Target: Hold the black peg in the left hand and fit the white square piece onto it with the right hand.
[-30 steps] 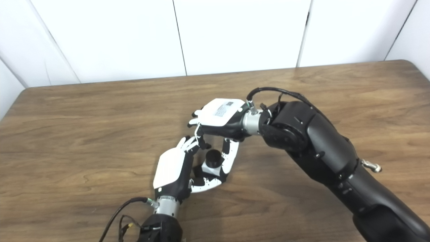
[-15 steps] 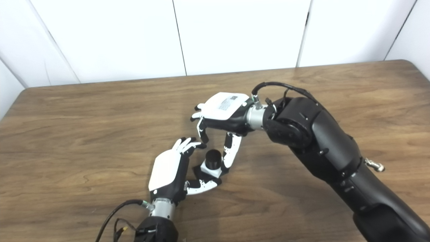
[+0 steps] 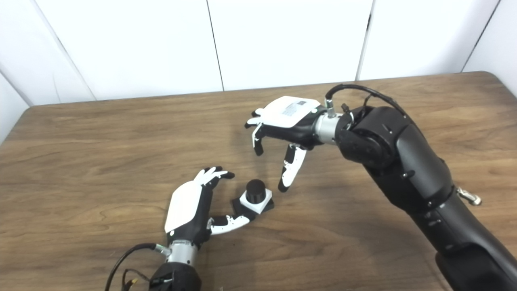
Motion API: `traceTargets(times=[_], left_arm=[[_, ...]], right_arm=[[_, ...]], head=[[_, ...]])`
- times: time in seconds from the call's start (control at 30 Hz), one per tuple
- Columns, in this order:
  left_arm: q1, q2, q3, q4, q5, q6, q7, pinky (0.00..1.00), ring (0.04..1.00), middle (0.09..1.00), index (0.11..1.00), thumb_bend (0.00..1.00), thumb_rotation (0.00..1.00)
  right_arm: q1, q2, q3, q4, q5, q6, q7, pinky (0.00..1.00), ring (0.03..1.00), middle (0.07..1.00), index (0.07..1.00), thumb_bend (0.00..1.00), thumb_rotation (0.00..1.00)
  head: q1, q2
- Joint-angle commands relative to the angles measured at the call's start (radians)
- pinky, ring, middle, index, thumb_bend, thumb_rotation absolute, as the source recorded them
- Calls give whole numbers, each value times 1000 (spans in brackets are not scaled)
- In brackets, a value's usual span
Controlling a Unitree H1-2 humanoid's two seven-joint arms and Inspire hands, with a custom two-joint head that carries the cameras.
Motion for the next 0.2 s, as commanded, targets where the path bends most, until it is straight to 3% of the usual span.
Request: traceTargets(times=[0.0,0.17], left_arm=[[1,23,18,-23,2,-4,1,872,943,899,751,909,375],[10,43,52,-44,-35,-15,-15,890,948,904,759,919,407]], right_arm=[[-32,-14,-30,-25,17,18,-25,1000,1000,945,669,1000,388],[-10,-36,-66,-19,15,37,-49,1000,1000,937,673,1000,388]], head=[[0,1],[-4,0]])
